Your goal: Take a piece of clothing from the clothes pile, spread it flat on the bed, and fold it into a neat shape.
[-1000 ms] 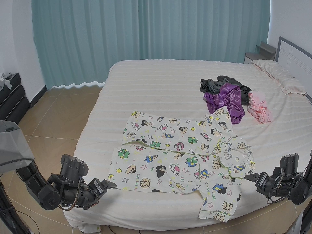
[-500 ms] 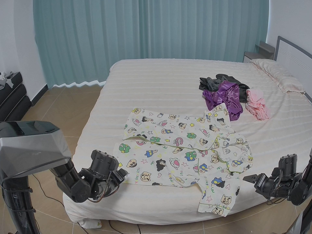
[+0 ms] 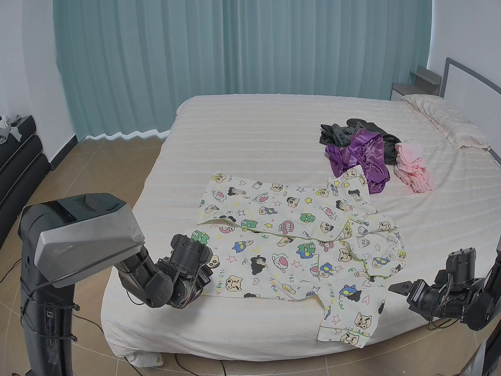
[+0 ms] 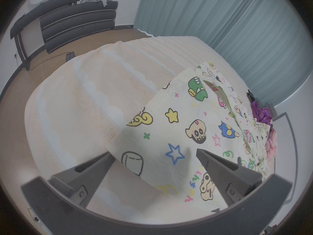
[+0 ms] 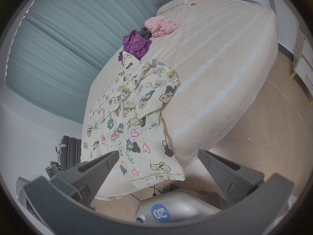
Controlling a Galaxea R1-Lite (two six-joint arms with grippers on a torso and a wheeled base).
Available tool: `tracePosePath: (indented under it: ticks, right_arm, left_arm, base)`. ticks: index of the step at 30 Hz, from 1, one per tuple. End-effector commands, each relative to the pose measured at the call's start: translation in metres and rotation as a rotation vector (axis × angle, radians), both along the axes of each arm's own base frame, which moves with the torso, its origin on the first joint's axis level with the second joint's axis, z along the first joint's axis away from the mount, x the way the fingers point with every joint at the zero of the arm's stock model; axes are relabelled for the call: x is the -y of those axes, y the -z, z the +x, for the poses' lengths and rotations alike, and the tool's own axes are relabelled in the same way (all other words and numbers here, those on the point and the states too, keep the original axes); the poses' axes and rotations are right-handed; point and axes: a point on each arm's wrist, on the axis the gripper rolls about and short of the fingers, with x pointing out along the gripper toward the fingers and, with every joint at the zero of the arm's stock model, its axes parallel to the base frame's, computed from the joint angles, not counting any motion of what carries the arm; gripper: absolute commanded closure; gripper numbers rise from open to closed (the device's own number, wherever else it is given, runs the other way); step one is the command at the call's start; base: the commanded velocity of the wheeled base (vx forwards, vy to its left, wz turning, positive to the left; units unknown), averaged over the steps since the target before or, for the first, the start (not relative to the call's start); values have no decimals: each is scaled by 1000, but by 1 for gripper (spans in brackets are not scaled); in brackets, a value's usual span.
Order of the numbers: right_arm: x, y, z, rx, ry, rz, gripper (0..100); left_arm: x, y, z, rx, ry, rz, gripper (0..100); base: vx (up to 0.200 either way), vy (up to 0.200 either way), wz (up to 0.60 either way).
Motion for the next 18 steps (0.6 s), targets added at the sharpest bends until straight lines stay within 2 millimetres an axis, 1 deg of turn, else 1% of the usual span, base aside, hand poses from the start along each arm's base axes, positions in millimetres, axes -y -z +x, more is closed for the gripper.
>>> tracePosePath:
  ticks: [1,7,11,15,17,18]
  right_arm:
    - [-1,2,-5,-22,-7,-2,0]
    - [-1,4,-5,-33,-6,-2,0]
    - [-3,7,-6,-59,-26,2,0]
    - [-13,22,-2,-110,-91,-18,0]
    - [-13,22,-2,-110,-91,-18,0]
    - [-13,32,5,-104,-126,-51,0]
  left_arm:
    - [4,4,8,-7,-3,5,100]
    - [2,5,8,-11,-21,28,100]
    - [-8,4,7,-11,-57,45,100]
    - [-18,-13,8,49,-95,20,100]
    - [-18,-13,8,49,-95,20,100]
    - [-22,-19,8,92,-116,-4,100]
  base:
    - [0,0,0]
    - [0,0,0]
    - [0,0,0]
    - [0,0,0]
    - [0,0,0]
    - [0,0,0]
